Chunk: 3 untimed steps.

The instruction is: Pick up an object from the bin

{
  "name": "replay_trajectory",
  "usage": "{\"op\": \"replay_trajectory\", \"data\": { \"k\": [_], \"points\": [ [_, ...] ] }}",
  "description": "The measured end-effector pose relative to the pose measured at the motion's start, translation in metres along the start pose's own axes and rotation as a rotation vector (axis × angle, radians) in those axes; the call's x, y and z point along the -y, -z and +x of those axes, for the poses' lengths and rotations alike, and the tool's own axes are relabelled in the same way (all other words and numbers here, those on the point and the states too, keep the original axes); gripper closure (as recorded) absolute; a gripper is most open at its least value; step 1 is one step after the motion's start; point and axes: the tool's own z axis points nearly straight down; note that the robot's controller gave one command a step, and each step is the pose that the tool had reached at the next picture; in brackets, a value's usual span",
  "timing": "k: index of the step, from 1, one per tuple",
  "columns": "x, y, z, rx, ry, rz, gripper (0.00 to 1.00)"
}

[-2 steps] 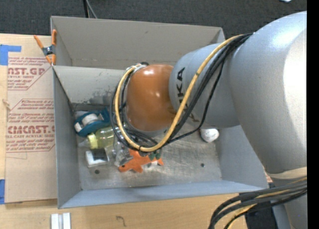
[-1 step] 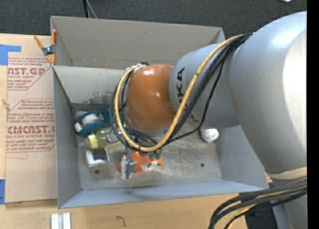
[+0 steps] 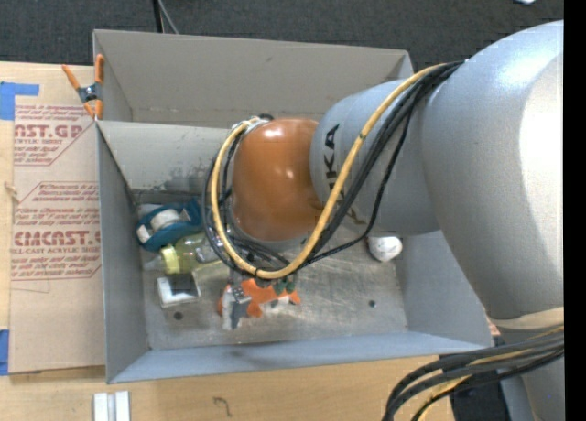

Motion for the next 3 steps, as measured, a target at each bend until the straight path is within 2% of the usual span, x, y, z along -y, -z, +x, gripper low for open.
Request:
{"op": "replay_trajectory", "data": {
  "k": [1, 2, 3],
  "points": [
    [0.046, -0.049, 0.027, -0.004, -0.106, -0.001, 1.0],
    [0.046, -0.049, 0.027, -0.003, -0.106, -0.001, 1.0],
    [0.05, 0.095, 0.036, 0.003, -0.075, 0.002, 1.0]
  ]
}}
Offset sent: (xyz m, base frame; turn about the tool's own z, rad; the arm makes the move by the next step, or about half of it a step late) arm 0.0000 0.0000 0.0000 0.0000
